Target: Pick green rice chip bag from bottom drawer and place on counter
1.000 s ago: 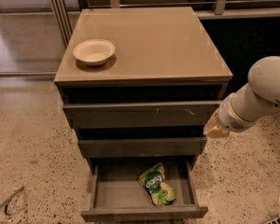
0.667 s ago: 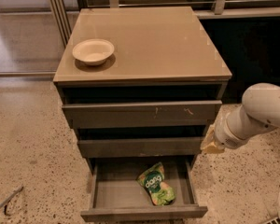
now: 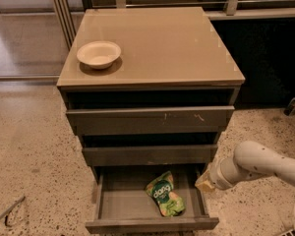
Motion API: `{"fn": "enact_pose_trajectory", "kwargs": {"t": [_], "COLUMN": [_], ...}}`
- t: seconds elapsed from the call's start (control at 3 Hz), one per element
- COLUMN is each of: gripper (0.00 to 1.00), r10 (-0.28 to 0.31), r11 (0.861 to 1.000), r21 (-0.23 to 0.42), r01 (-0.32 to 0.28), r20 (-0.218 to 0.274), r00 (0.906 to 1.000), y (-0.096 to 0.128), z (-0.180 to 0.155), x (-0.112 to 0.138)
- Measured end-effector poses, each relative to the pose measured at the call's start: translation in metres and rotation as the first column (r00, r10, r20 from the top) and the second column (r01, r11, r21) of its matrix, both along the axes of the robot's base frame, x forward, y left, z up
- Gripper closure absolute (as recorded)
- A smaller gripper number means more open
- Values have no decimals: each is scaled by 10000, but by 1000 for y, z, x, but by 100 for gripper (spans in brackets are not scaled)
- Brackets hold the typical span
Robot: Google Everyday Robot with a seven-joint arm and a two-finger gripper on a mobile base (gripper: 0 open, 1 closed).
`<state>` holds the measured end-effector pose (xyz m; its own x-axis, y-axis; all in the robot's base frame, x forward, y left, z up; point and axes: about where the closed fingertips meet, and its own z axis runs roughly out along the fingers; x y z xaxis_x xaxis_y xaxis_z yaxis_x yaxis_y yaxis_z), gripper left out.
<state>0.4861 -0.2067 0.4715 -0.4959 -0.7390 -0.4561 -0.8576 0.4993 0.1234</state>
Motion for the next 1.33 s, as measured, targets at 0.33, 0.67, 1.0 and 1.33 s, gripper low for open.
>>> {"fn": "enact_pose_trajectory", "kwargs": {"t": [0.33, 0.67, 1.0, 1.33], "gripper": [100, 100, 100, 100], "r10": [-33, -34, -465, -994], "r11": [9996, 9996, 9970, 9877], "r21": [289, 290, 609, 1230], "r01": [48, 49, 479, 965], "r20": [-509, -508, -249, 175], "r00": [9987, 9987, 9986, 9949], "y": [9, 9, 5, 8], "z": [-36, -36, -61, -100], "x": [-13, -13, -6, 12]}}
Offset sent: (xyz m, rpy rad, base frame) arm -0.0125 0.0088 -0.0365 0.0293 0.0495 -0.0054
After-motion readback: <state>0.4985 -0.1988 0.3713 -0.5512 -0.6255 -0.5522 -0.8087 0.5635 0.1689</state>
